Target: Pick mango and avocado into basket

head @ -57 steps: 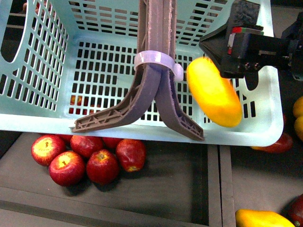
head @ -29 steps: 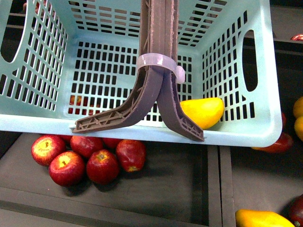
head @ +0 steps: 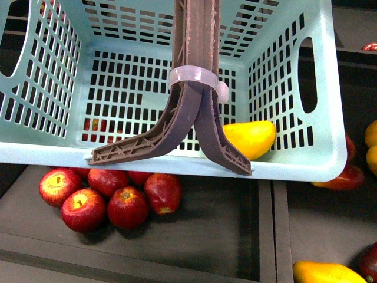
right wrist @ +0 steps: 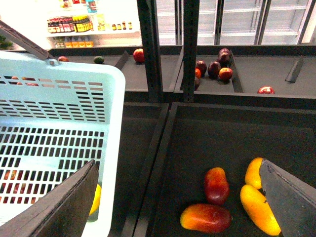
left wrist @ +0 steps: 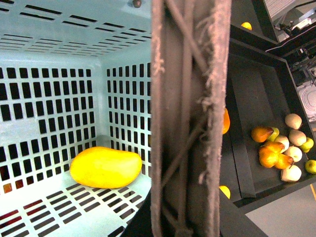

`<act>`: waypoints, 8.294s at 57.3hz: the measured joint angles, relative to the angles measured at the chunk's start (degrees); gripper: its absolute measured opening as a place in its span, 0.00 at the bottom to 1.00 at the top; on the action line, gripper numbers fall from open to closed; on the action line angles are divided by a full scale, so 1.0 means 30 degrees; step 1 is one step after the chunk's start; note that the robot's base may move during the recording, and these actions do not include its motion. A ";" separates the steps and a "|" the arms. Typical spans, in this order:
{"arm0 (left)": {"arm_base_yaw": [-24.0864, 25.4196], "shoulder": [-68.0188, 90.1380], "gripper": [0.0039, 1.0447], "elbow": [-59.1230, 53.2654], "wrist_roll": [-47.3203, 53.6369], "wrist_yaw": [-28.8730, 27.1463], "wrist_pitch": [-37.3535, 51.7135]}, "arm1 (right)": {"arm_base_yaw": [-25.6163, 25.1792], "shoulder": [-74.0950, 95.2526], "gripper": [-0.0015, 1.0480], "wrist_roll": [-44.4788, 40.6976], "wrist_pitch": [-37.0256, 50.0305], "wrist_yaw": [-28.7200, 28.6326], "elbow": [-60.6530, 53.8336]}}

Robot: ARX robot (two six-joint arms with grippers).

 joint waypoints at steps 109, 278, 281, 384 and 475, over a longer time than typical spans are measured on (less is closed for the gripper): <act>-0.0066 0.0073 0.06 0.0095 0.0007 -0.0102 -0.0022 | 0.1800 -0.3599 0.93 -0.0860 0.0306 0.3359 -0.2404; 0.0007 0.0080 0.06 0.0124 -0.0066 -0.0087 -0.0066 | 0.0328 3.4476 0.93 -0.3519 0.7002 0.3832 1.5089; 0.0000 0.0080 0.06 0.0124 -0.0066 -0.0080 -0.0066 | 0.0321 3.5736 0.93 -0.3541 0.7118 0.3825 1.5817; -0.0007 0.0080 0.06 0.0124 -0.0066 0.0000 -0.0066 | 0.0969 4.5499 0.52 -0.1843 0.3745 0.4211 2.9230; -0.0007 0.0080 0.06 0.0124 -0.0066 0.0000 -0.0066 | 0.8692 2.2076 0.52 0.1727 0.4138 0.4102 1.4120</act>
